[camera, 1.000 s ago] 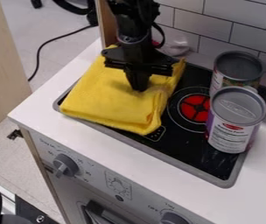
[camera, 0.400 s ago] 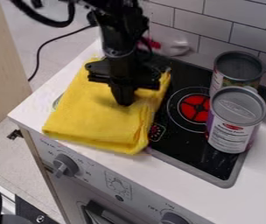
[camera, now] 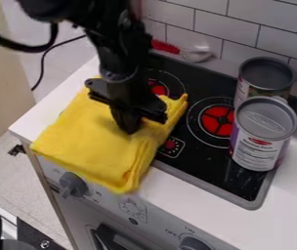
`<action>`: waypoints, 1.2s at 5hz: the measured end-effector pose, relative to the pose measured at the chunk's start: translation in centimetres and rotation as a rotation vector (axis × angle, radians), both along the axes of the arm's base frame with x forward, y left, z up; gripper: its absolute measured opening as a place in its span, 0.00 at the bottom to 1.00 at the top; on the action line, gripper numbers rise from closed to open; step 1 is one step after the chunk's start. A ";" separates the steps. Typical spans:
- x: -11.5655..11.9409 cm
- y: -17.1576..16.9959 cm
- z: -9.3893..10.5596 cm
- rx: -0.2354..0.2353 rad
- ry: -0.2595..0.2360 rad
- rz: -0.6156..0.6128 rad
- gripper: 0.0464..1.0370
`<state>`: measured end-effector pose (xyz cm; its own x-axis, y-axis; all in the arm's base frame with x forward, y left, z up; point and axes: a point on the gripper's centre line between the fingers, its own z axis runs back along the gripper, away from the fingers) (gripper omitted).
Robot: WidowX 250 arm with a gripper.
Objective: Move the yellow cloth to the lower right of the burner
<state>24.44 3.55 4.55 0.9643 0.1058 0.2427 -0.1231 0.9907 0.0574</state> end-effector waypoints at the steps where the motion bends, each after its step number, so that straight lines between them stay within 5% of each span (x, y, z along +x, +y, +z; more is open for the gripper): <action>1: 0.1 0.3 0.1 -0.007 -0.001 -0.010 0.01; 4: 2.5 2.0 3.1 -0.038 -0.032 0.113 0.01; 6: 2.4 2.4 6.1 -0.095 0.074 0.069 0.01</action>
